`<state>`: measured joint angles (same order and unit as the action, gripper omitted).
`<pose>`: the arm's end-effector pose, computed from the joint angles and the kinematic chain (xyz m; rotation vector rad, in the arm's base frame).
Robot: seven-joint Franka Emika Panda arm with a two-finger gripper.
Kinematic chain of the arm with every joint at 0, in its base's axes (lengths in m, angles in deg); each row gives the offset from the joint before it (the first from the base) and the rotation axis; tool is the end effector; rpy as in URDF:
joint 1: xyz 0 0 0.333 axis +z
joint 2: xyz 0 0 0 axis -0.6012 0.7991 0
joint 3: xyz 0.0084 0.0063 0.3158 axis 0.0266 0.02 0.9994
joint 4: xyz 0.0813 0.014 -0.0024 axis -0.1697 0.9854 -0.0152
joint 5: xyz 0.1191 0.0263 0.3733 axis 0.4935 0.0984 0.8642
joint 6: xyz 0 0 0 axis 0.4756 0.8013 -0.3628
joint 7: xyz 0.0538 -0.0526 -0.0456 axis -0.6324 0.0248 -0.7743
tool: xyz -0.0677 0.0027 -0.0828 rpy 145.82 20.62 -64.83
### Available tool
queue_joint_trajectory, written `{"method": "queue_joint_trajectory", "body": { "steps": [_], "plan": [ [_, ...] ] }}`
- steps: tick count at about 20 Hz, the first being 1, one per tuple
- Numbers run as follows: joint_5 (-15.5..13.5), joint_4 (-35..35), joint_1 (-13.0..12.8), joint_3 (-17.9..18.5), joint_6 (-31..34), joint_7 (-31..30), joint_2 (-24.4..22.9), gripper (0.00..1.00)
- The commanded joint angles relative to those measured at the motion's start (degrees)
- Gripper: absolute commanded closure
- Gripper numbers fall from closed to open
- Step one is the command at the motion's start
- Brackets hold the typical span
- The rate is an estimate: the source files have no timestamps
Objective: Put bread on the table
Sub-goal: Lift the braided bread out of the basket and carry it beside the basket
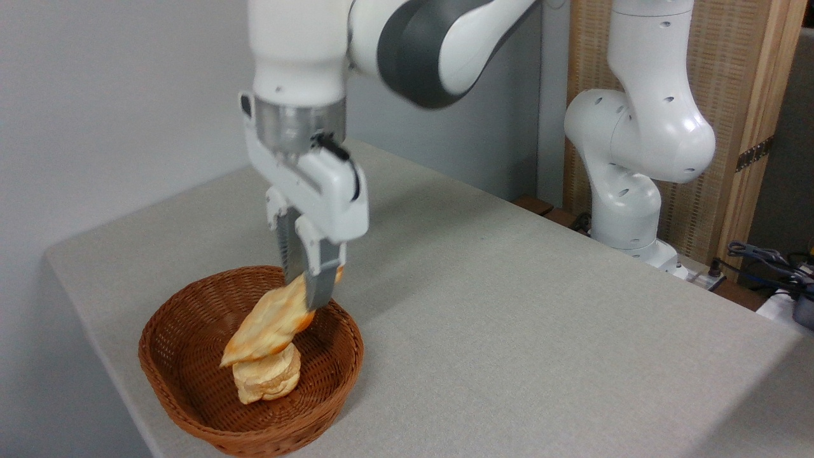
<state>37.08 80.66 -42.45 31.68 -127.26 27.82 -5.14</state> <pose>0.5607 -0.0165 0.5365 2.8198 -1.2384 0.3112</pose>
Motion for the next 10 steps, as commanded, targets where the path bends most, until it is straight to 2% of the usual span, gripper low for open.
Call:
{"method": "queue_joint_trajectory", "body": {
  "steps": [1,7,10],
  "plan": [
    [-0.9,0.2,-0.2,2.7,7.3,0.1,-5.1,0.59],
    [-0.7,0.3,-0.2,4.6,21.1,0.1,-5.9,0.57],
    [-0.5,0.3,-0.2,6.1,25.1,0.2,-5.8,0.57]
  ]
}}
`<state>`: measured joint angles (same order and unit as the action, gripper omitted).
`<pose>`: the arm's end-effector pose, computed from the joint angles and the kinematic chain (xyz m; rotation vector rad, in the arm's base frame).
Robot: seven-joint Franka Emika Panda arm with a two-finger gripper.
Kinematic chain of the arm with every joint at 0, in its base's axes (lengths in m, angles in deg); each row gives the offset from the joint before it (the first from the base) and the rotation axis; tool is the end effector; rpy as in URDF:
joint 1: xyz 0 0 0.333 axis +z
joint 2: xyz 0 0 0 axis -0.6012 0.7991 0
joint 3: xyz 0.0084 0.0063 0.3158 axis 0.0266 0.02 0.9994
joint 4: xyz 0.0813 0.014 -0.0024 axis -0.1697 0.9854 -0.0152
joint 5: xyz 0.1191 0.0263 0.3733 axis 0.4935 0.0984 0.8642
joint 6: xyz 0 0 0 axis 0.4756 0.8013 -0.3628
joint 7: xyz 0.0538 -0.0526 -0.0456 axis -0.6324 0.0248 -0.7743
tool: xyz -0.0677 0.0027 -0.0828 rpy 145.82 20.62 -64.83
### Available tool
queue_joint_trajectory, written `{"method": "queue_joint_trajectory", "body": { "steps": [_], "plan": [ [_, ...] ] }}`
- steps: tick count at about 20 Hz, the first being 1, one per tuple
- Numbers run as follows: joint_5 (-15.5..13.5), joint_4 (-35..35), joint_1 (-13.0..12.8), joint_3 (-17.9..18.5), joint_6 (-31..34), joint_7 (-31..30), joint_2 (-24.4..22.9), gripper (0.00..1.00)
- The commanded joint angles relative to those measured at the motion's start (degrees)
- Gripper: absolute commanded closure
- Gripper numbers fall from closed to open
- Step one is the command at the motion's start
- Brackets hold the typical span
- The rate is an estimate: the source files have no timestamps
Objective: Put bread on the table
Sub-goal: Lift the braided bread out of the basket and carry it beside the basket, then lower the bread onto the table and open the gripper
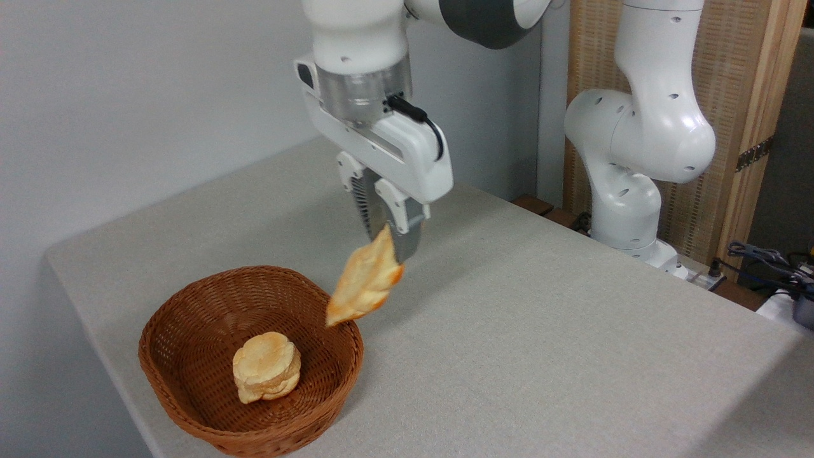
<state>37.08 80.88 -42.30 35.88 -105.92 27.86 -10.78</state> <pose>0.5009 0.0207 0.5531 2.7315 -1.1303 -0.0536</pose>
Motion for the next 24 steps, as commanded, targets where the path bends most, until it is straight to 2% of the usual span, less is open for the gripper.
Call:
{"method": "queue_joint_trajectory", "body": {
  "steps": [1,3,4,6,7,8,24],
  "plan": [
    [-0.5,0.0,-0.4,2.6,4.7,0.5,-0.2,0.57],
    [-0.4,0.0,-0.4,2.7,5.2,0.8,-0.2,0.55],
    [-0.4,0.0,-0.4,2.7,5.3,0.8,-0.2,0.49],
    [-0.3,0.1,-0.4,2.6,5.3,0.8,0.1,0.11],
    [-0.1,0.2,-0.5,2.6,5.1,0.9,0.3,0.08],
    [-0.1,0.2,-0.5,2.6,5.0,1.3,0.4,0.00],
    [-0.1,0.0,-0.8,2.1,4.2,3.1,1.5,0.00]
  ]
}}
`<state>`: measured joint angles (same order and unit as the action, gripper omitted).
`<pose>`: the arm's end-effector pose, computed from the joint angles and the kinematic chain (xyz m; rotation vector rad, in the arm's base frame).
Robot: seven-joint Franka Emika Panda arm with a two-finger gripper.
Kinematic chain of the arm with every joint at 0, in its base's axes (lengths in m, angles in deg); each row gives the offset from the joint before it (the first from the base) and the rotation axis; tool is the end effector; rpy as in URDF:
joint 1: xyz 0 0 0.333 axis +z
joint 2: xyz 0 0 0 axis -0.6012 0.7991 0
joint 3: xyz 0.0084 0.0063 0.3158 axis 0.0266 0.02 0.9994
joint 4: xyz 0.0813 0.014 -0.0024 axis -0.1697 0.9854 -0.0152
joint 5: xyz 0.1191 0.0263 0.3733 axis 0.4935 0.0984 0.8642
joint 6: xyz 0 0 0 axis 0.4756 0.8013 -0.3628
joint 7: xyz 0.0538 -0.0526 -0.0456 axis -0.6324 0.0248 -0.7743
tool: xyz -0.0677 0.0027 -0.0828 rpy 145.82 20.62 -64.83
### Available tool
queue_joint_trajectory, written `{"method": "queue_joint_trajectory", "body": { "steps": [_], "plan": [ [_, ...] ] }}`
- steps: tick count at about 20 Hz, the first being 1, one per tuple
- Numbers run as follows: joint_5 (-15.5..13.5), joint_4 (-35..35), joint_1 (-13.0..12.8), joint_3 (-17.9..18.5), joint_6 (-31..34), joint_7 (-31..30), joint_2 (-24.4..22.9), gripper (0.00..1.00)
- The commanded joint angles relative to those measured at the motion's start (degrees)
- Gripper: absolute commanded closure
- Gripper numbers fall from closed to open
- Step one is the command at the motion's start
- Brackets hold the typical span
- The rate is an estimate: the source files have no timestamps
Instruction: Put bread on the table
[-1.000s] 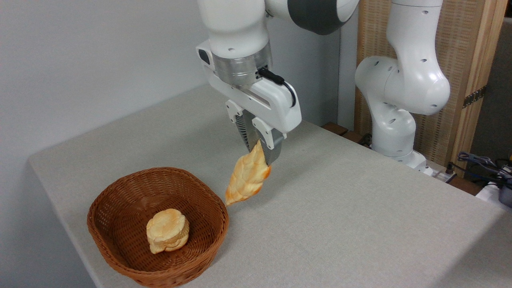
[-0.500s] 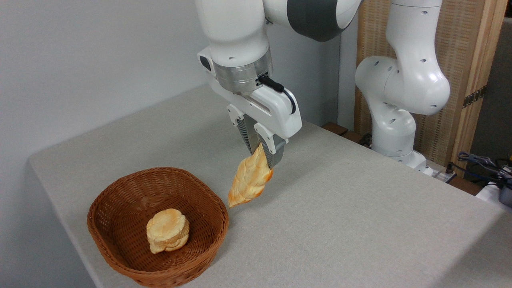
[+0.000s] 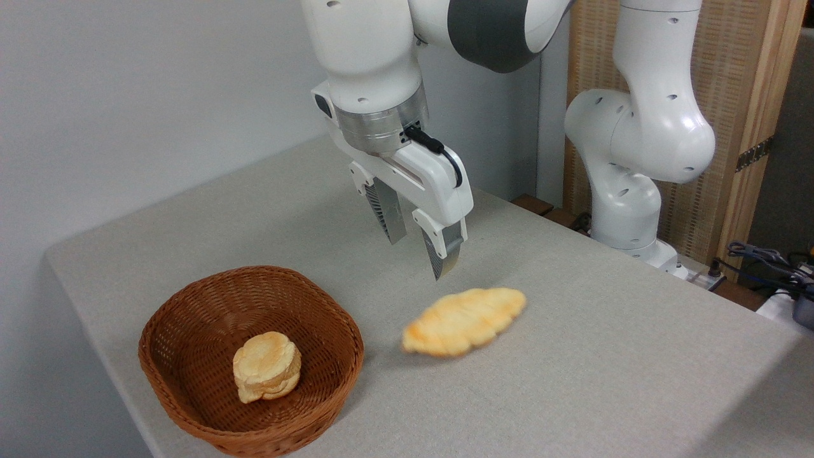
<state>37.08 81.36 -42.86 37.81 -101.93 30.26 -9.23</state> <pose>0.4968 0.0313 0.5307 2.6679 -1.1370 -0.1791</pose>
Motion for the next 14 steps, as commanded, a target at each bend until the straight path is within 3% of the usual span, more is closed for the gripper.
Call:
{"method": "queue_joint_trajectory", "body": {
  "steps": [1,14],
  "plan": [
    [-0.1,-0.5,-0.2,0.2,-0.3,0.7,-0.2,0.00],
    [1.6,-0.7,-0.3,0.0,-17.3,0.7,-0.2,0.00]
  ]
}}
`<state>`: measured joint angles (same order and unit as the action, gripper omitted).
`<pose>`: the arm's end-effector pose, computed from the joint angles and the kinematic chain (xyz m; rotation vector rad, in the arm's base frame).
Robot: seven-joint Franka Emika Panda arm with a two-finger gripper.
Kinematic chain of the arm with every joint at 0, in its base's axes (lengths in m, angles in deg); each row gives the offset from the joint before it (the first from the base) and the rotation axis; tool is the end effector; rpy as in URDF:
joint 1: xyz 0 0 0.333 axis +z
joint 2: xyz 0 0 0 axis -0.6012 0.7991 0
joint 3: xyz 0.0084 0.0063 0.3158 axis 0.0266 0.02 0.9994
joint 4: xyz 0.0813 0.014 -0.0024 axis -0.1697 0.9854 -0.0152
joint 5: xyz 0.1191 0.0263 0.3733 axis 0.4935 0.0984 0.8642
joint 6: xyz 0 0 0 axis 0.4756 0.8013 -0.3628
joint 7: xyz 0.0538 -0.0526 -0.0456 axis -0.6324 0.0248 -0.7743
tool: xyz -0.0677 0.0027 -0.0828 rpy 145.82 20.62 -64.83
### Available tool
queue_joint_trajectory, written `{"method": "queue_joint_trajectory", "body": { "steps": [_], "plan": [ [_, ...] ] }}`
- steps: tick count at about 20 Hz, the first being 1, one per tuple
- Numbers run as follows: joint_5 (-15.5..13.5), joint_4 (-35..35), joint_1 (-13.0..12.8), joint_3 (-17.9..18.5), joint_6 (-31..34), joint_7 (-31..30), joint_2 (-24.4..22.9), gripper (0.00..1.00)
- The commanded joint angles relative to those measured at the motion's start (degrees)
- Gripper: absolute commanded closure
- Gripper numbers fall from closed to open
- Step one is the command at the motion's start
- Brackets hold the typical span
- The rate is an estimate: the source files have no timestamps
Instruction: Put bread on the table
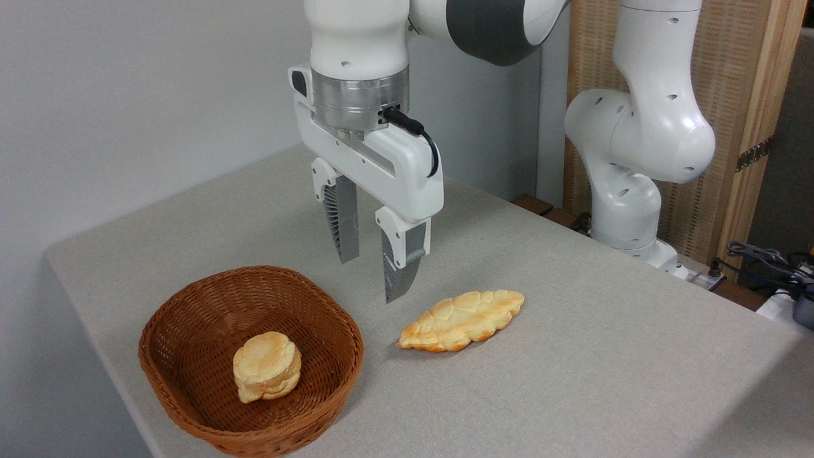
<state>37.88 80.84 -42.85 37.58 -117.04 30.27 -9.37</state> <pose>0.5268 0.0368 0.5566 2.8076 -1.1772 0.1706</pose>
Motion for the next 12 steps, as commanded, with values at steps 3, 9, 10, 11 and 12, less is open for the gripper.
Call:
{"method": "queue_joint_trajectory", "body": {
  "steps": [3,9,10,11,12],
  "plan": [
    [1.4,-0.2,-0.3,0.2,-2.6,0.6,0.0,0.00],
    [4.5,-0.2,-0.3,-2.5,-5.1,0.6,1.0,0.00],
    [5.3,-0.2,-0.3,-3.0,-5.4,0.2,1.4,0.00],
    [5.3,-0.2,-0.3,-3.1,-5.5,0.2,1.5,0.00],
    [5.2,-0.2,-0.3,-3.1,-5.6,0.1,1.5,0.00]
  ]
}}
